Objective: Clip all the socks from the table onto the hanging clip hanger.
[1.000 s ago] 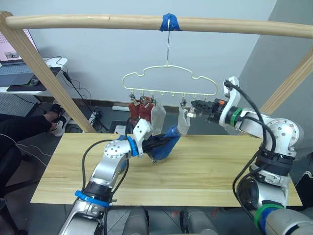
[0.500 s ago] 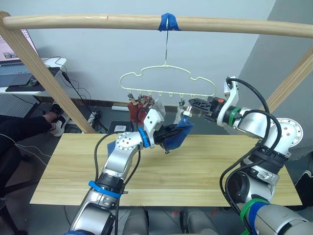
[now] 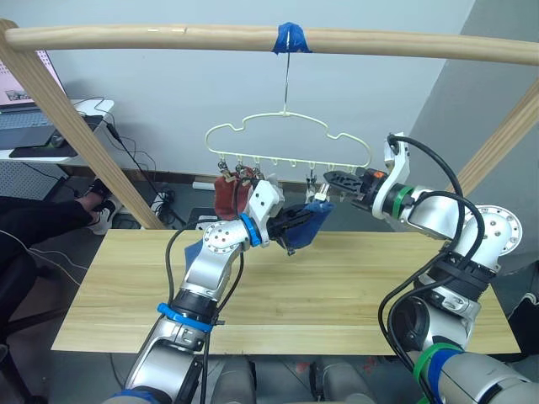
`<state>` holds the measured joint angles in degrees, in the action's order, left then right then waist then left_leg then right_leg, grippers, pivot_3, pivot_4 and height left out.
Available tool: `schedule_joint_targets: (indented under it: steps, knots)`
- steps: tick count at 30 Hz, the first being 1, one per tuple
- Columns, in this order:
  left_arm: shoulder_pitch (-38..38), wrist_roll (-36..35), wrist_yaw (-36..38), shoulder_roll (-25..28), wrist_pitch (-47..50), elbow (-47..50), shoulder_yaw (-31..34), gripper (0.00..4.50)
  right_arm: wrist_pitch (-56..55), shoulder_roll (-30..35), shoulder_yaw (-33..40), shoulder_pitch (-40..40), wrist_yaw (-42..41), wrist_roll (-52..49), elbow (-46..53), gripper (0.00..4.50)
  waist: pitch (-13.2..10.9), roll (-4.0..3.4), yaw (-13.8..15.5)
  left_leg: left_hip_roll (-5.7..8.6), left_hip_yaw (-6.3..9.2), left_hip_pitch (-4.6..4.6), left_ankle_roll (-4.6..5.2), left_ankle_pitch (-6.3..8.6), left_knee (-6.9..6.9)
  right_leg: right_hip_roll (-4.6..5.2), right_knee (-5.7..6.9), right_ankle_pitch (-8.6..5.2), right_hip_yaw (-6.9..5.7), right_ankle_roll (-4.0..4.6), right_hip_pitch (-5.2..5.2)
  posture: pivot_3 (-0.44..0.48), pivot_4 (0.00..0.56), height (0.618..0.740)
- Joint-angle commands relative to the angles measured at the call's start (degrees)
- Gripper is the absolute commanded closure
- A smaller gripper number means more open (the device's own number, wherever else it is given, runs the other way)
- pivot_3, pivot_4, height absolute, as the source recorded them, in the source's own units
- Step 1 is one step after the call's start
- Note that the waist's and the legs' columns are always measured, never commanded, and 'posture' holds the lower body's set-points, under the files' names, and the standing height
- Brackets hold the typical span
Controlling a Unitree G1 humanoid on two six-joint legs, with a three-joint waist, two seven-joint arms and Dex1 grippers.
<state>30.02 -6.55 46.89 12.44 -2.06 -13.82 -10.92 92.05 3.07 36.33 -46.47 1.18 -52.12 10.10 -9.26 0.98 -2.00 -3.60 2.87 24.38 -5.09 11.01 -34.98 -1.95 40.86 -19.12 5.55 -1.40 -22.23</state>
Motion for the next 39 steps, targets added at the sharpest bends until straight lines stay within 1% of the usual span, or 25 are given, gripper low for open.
schedule_joint_targets:
  steps: [1,3,4,10,11,12,14,18,22,26,28,30,33,34,37,39]
  knots:
    - [1.2,-0.2,-0.2,-0.4,-1.7,1.0,0.0,4.47,0.5,0.8,-1.1,-0.7,-0.6,-1.8,1.8,4.47,0.0,0.0,0.0,0.0,0.0,0.0,0.0,0.0,0.0,0.0,0.0,0.0,0.0,0.0,0.0,0.025,0.132,0.74]
    - [1.2,-0.2,-0.3,-0.4,-1.8,0.9,0.0,4.5,0.5,1.0,-1.5,-0.6,-0.8,-1.8,1.7,3.77,0.0,0.0,0.0,0.0,0.0,0.0,0.0,0.0,0.0,0.0,0.0,0.0,0.0,0.0,0.0,0.025,0.132,0.74]
    - [1.2,-0.2,-0.3,-0.4,-1.8,0.9,0.1,4.5,0.5,1.1,-1.7,-0.5,-0.9,-1.8,1.7,3.54,0.0,0.0,0.0,0.0,0.0,0.0,0.0,0.0,0.0,0.0,0.0,0.0,0.0,0.0,0.0,0.025,0.132,0.74]
    - [1.5,-0.6,-0.2,-0.3,-1.9,0.8,0.4,4.5,0.4,1.4,-2.0,-0.3,-1.1,-1.0,1.7,1.28,0.0,0.0,0.0,0.0,0.0,0.0,0.0,0.0,0.0,0.0,0.0,0.0,0.0,0.0,0.0,0.029,0.132,0.74]
    - [1.6,-0.5,-0.2,-0.2,-1.9,0.6,0.4,4.5,0.4,1.6,-2.0,-0.3,-1.2,-0.9,1.6,0.96,0.0,0.0,0.0,0.0,0.0,0.0,0.0,0.0,0.0,0.0,0.0,0.0,0.0,0.0,0.0,0.027,0.132,0.74]
    - [1.6,-0.5,-0.2,-0.2,-2.0,0.5,0.4,4.5,0.4,1.7,-2.0,-0.2,-1.2,-0.8,1.6,0.73,0.0,0.0,0.0,0.0,0.0,0.0,0.0,0.0,0.0,0.0,0.0,0.0,0.0,0.0,0.0,0.027,0.132,0.74]
    - [1.9,-0.5,-0.3,-0.3,-2.1,0.1,0.5,4.5,0.2,2.2,-1.7,-0.3,-1.3,-0.8,1.6,0.02,0.0,0.0,0.0,0.0,0.0,0.0,0.0,0.0,0.0,0.0,0.0,0.0,0.0,0.0,0.0,0.025,0.132,0.74]
    - [2.1,-0.5,-0.4,-0.6,-2.1,-0.3,0.3,4.5,-0.6,3.7,0.2,-0.4,-1.4,-1.2,2.1,0.02,0.0,0.0,0.0,0.0,0.0,0.0,0.0,0.0,0.0,0.0,0.0,0.0,0.0,0.0,0.0,0.023,0.134,0.74]
    - [2.6,-1.4,0.0,-1.8,-1.3,-0.8,0.2,4.5,-0.1,8.8,1.2,2.0,-4.0,-2.4,4.7,0.02,0.0,0.0,0.2,0.01,0.0,0.03,0.0,0.0,0.0,0.0,-0.04,-0.01,-0.01,-0.01,0.0,0.008,0.136,0.74]
    - [2.5,-3.5,1.6,-3.2,1.1,-0.7,0.2,3.48,-2.0,15.0,-3.6,8.8,-8.7,-2.6,11.2,0.0,0.0,0.0,0.1,0.01,0.01,0.09,0.0,0.0,0.0,0.0,-0.17,-0.01,-0.01,-0.02,0.0,-0.01,0.135,0.74]
    - [1.9,-5.5,2.4,-3.8,3.3,0.2,0.6,2.9,-5.7,17.3,-6.6,12.6,-10.6,-1.3,14.3,0.0,0.0,0.0,0.0,0.01,0.01,0.1,0.01,0.01,0.0,0.0,-0.18,-0.02,-0.01,-0.04,0.0,-0.016,0.134,0.74]
    - [1.0,-7.0,3.3,-3.5,5.3,1.9,0.8,2.21,-10.0,18.6,-9.6,16.0,-11.9,0.7,16.6,0.0,0.0,0.0,-0.7,0.01,0.0,0.09,0.01,0.01,0.0,0.0,-0.18,-0.03,0.0,-0.05,0.0,-0.02,0.133,0.74]
    - [-1.2,-7.6,3.6,-1.6,7.0,5.1,1.2,1.39,-14.5,17.0,-11.0,19.2,-10.9,2.0,18.3,0.0,0.0,0.0,-1.6,0.01,0.0,0.07,0.01,0.0,-0.02,0.0,-0.13,-0.15,0.02,-0.26,0.0,-0.016,0.133,0.74]
    - [-2.5,-7.9,3.6,-0.5,7.9,6.9,1.6,1.01,-16.5,16.9,-12.4,20.6,-11.0,3.1,19.2,0.0,0.0,0.0,-1.9,0.0,0.0,0.03,0.01,0.0,-0.02,-0.01,-0.09,-0.16,0.03,-0.28,0.02,-0.015,0.133,0.74]
    - [-7.1,-11.7,3.1,2.8,14.3,13.6,4.2,0.14,-24.0,16.5,-16.4,24.6,-10.7,7.8,21.2,0.0,0.0,0.0,-2.5,-0.02,0.02,-0.02,0.0,0.0,0.0,-0.03,-0.03,-0.17,0.03,-0.3,0.02,0.0,0.134,0.74]
    - [-10.0,-14.0,1.1,4.6,18.6,17.6,6.7,0.06,-29.5,15.7,-19.0,26.5,-10.0,11.3,22.2,0.0,0.0,0.0,-2.6,-0.02,0.02,-0.01,0.0,0.0,0.0,-0.02,-0.04,-0.18,0.04,-0.31,0.03,0.008,0.134,0.74]
